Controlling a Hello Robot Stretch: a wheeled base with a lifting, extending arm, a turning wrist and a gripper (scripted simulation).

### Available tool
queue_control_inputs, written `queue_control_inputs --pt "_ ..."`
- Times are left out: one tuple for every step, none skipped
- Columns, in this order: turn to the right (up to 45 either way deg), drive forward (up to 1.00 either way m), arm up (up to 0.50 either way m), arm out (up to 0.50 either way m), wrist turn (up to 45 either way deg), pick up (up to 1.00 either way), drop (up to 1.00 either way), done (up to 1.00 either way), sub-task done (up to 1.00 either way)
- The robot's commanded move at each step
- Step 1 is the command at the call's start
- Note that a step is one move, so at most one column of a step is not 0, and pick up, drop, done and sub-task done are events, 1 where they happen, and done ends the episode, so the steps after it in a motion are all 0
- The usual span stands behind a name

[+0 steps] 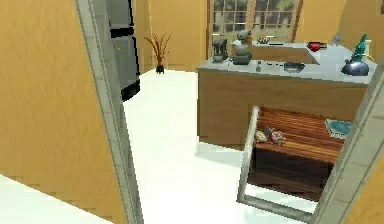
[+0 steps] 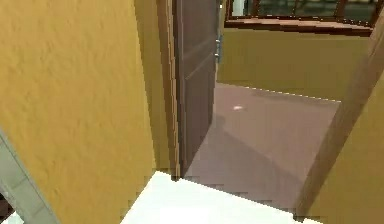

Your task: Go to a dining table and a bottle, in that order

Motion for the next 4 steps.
queue_control_inputs --pt "-3.0 0.0 0.0 0.0 0.0 0.0 0.0 0.0 0.0" --pt "0.0 1.0 0.0 0.0 0.0 0.0 0.0 0.0 0.0" --pt "-21.0 0.0 0.0 0.0 0.0 0.0 0.0 0.0 0.0" --pt "0.0 0.1 0.0 0.0 0.0 0.0 0.0 0.0 0.0"
